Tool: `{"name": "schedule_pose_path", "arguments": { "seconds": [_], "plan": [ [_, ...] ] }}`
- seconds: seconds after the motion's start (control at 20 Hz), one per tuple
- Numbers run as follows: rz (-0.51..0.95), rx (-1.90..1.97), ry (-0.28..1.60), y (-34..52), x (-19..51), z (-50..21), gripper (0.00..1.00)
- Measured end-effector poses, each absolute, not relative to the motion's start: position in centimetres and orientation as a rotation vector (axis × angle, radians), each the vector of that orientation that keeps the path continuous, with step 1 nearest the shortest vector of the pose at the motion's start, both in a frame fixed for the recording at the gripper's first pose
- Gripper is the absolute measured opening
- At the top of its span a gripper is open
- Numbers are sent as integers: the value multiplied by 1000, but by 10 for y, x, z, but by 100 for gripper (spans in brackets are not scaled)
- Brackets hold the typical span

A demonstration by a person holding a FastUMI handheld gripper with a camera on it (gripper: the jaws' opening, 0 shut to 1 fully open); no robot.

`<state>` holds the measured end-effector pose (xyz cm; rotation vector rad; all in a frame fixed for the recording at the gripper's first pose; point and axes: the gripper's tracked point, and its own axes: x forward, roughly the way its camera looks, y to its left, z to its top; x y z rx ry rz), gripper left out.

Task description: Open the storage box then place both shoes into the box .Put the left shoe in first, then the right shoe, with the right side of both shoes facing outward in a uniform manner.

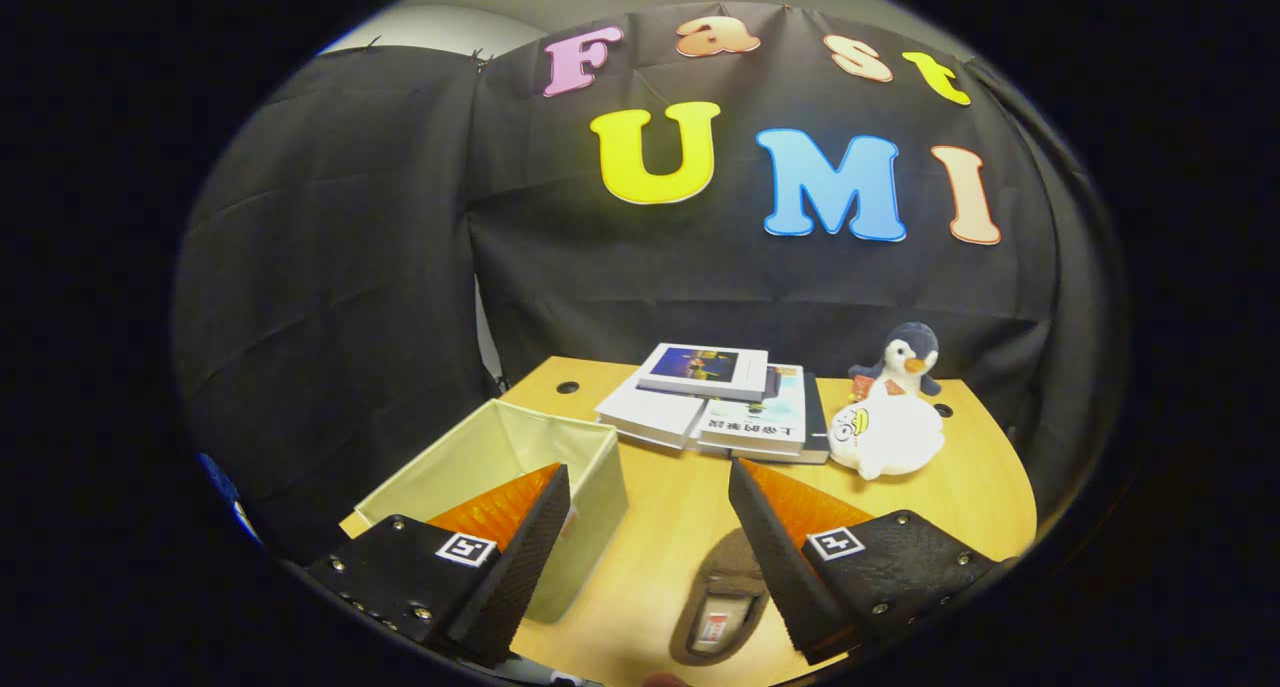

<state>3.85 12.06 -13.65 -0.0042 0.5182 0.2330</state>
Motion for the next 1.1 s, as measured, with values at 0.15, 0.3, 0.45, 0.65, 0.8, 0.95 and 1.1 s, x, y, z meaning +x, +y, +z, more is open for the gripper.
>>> {"name": "schedule_pose_path", "arguments": {
  "seconds": [0.15, 0.3, 0.45, 0.65, 0.8, 0.95, 1.1],
  "plan": [
    [186, -6, 562, 92, 41, -166, 98],
    [150, -2, 583, 69, 40, -191, 98],
    [128, -1, 624, 51, 35, -216, 98],
    [109, 2, 690, 37, 25, -247, 98],
    [102, -2, 738, 28, 19, -273, 98],
    [107, -7, 782, 23, 13, -292, 98],
    [113, -8, 815, 22, 4, -306, 98]
  ]
}}
